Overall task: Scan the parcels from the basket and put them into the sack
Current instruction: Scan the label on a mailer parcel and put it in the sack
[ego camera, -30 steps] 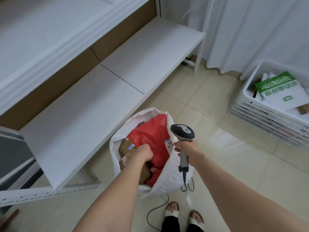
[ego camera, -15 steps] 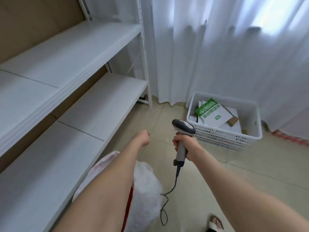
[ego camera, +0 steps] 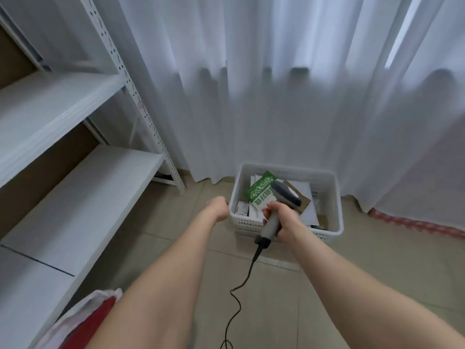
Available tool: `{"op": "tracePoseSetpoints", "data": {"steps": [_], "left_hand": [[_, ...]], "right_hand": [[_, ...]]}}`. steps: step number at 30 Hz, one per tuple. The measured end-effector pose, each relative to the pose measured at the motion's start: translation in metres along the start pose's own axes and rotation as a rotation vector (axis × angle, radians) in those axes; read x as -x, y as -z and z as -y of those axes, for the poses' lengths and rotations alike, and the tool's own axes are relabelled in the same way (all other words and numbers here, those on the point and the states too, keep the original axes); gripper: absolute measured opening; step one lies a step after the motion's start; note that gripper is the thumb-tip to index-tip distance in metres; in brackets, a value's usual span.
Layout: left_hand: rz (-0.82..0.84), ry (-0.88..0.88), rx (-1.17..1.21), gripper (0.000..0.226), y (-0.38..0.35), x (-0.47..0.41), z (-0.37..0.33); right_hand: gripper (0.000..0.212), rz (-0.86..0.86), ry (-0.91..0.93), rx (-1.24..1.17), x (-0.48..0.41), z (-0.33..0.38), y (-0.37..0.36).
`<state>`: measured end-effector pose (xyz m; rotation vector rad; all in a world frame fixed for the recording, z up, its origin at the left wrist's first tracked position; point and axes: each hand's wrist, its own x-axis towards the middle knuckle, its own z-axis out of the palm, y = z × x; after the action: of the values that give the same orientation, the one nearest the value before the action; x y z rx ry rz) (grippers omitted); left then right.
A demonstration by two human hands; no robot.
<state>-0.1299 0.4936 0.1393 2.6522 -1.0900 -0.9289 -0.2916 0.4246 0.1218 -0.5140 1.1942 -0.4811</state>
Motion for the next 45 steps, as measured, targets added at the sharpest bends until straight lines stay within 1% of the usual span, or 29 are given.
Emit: {"op": "tracePoseSetpoints", "data": {"steps": [4, 9, 13, 16, 18, 23, 27, 32, 37, 41, 45], "left_hand": [[0.026, -0.032, -0.016, 0.031, -0.01, -0.043, -0.05], [0.079, -0.025, -0.014, 0.032, -0.021, -0.115, -0.094], [0.13, -0.045, -0.049, 0.033, -0.029, -0.198, -0.123], [0.171, -0.05, -0.046, 0.025, -0.039, -0.271, -0.14], [0.191, -0.032, -0.051, 0.031, -0.049, -0.314, -0.149], [0.274, -0.02, -0.074, 0.034, -0.091, -0.402, -0.172], [0.323, -0.079, -0.133, 0.048, -0.14, -0.465, -0.191], [0.361, -0.206, -0.339, 0.068, -0.217, -0.529, -0.209], [0.367, -0.316, -0.592, 0.074, -0.278, -0.578, -0.221], [0.382, -0.317, -0.755, 0.068, -0.3, -0.598, -0.217], [0.273, -0.282, -0.751, 0.039, -0.292, -0.591, -0.212]], "right_hand": [[0.004, -0.028, -0.025, -0.056, -0.045, 0.037, 0.02], [0.004, -0.065, -0.048, -0.085, -0.11, 0.082, 0.033], [0.002, -0.114, -0.077, -0.115, -0.179, 0.122, 0.035], [0.002, -0.147, -0.098, -0.138, -0.242, 0.15, 0.031], [0.002, -0.185, -0.131, -0.139, -0.282, 0.157, 0.031], [0.004, -0.225, -0.213, -0.169, -0.369, 0.16, 0.042], [0.004, -0.243, -0.251, -0.176, -0.437, 0.153, 0.06], [0.008, -0.257, -0.282, -0.168, -0.515, 0.126, 0.099], [0.012, -0.231, -0.307, -0.186, -0.571, 0.102, 0.129], [0.013, -0.181, -0.329, -0.21, -0.592, 0.093, 0.141], [0.012, -0.18, -0.327, -0.227, -0.588, 0.095, 0.144]]}}
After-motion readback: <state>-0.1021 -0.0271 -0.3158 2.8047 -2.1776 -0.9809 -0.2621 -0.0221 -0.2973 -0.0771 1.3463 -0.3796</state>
